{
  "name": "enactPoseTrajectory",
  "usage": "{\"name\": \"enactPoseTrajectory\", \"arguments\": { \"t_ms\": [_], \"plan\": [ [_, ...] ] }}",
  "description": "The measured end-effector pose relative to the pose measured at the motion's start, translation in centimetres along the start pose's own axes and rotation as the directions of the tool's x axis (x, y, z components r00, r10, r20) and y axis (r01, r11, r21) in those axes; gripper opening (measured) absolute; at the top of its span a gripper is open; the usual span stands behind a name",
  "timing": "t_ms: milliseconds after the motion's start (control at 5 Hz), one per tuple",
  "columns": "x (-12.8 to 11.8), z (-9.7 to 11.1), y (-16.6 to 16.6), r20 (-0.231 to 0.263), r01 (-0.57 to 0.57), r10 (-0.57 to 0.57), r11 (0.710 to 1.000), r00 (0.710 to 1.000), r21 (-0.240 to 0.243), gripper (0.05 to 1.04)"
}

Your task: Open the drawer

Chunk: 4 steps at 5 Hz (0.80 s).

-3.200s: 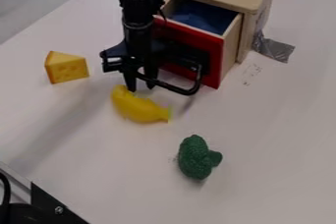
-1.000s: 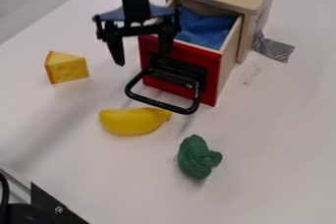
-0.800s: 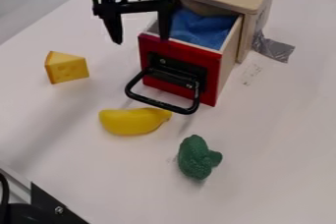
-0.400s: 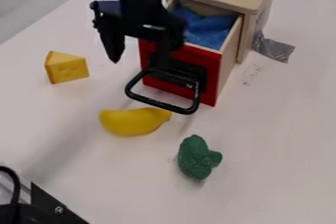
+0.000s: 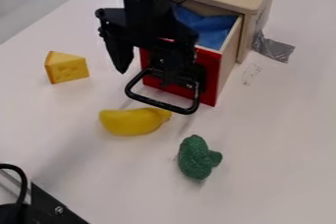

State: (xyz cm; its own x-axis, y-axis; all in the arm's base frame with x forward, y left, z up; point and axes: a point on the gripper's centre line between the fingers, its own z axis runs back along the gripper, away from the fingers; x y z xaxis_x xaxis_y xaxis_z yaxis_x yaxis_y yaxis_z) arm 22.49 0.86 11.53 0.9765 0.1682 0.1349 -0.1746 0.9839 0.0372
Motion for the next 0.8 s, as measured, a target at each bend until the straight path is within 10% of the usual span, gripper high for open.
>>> {"name": "enactPoseTrajectory", "arguments": {
  "t_ms": [800],
  "plan": [
    [0.04,0.07,0.03,0.004,0.003,-0.003,1.0,1.0,-0.001,1.001]
  ]
}}
